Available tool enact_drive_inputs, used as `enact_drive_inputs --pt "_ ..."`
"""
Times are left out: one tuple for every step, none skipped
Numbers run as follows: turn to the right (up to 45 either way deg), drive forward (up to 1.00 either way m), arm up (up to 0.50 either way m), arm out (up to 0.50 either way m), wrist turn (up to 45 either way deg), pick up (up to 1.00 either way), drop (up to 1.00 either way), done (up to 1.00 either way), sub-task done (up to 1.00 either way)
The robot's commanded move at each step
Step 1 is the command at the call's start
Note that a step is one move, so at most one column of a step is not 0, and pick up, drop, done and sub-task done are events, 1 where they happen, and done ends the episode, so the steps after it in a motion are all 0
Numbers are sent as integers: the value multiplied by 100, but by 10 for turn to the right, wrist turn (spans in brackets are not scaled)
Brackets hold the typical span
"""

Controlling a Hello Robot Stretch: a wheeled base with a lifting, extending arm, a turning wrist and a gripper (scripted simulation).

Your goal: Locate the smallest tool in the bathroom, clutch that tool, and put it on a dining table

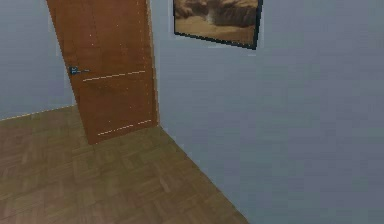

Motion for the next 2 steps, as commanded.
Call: enact_drive_inputs --pt "0 0 38 0 0 0 0 0 0" --pt "0 0 0 16 0 0 0 0 0"
